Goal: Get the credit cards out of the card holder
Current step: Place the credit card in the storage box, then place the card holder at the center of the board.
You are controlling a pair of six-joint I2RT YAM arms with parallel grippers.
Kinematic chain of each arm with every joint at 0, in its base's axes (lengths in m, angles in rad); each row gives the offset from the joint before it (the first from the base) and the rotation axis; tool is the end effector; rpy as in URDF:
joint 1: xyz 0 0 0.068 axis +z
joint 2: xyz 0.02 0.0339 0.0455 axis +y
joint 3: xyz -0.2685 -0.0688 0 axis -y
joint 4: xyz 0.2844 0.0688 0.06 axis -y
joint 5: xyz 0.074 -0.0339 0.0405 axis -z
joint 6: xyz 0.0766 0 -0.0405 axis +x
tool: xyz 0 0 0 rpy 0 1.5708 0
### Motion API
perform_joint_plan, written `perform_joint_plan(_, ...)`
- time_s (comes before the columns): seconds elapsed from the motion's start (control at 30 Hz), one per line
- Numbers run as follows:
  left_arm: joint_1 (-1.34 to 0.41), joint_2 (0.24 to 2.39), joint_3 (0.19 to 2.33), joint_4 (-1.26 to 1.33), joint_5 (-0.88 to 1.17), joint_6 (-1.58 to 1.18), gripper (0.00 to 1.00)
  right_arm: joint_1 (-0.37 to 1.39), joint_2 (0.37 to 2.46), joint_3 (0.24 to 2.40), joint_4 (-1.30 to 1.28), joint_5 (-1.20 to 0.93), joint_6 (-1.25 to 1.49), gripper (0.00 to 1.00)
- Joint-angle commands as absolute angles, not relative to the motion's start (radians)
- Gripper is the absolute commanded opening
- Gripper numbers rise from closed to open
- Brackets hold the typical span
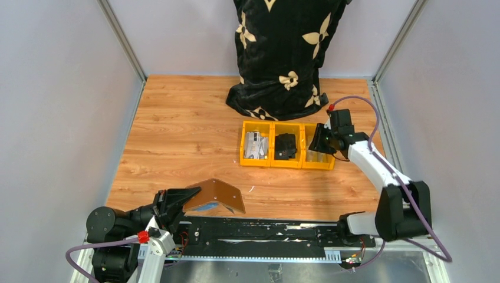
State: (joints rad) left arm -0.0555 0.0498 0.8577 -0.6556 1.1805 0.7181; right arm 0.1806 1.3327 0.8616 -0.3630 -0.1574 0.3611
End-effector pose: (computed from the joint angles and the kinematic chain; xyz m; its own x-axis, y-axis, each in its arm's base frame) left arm 0.0030 -0.0711 0.3895 0.7285 0.2102 -0.6520 0.6035 0.2534 0.7560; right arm 0.3302 0.0725 0.1880 -0.7809 0.2121 -0.5875 -0.0054 0.9382 0.3460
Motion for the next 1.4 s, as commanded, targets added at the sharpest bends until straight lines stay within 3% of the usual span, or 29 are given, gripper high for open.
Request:
perform_joint_plan(0.0, -0.051, 0.045, 0.873, -0.647, 1.198, 0.71, 0.0, 0.231, 1.146, 0.917, -0.304, -0.252, 0.375, 0.47)
perform_joint_plan(0.1, -0.051, 0.047, 0.87, -0.645, 1.201, 0.719, 0.0, 0.348, 1.03, 0.937, -0.173, -0.409, 0.384, 0.65)
perform_joint_plan(0.17, -0.051, 0.055, 0.87, -0.645, 1.201, 0.718, 0.0, 0.517, 1.0, 0.999, -0.141, -0.434, 0.346, 0.69)
perform_joint_plan(0.43, -0.049, 0.067, 0.877, -0.644, 1.185, 0.711, 0.0, 1.097, 1.057, 1.075, 0.034, -0.357, 0.262, 0.67)
perform_joint_plan(0.57, -0.049, 0.075, 0.878, -0.646, 1.164, 0.696, 0.0, 1.254, 1.096, 1.071, 0.095, -0.305, 0.232, 0.61)
perform_joint_plan(0.8, -0.049, 0.099, 0.872, -0.648, 1.155, 0.693, 0.0, 1.326, 1.182, 1.083, 0.157, -0.275, 0.245, 0.54)
perform_joint_plan(1.1, -0.05, 0.138, 0.862, -0.65, 1.165, 0.698, 0.0, 1.333, 1.3, 1.15, 0.176, -0.228, 0.23, 0.54)
perform_joint_plan(1.37, -0.049, 0.208, 0.799, -0.644, 1.132, 0.745, 0.0, 1.279, 1.267, 1.105, 0.173, -0.153, 0.248, 0.56)
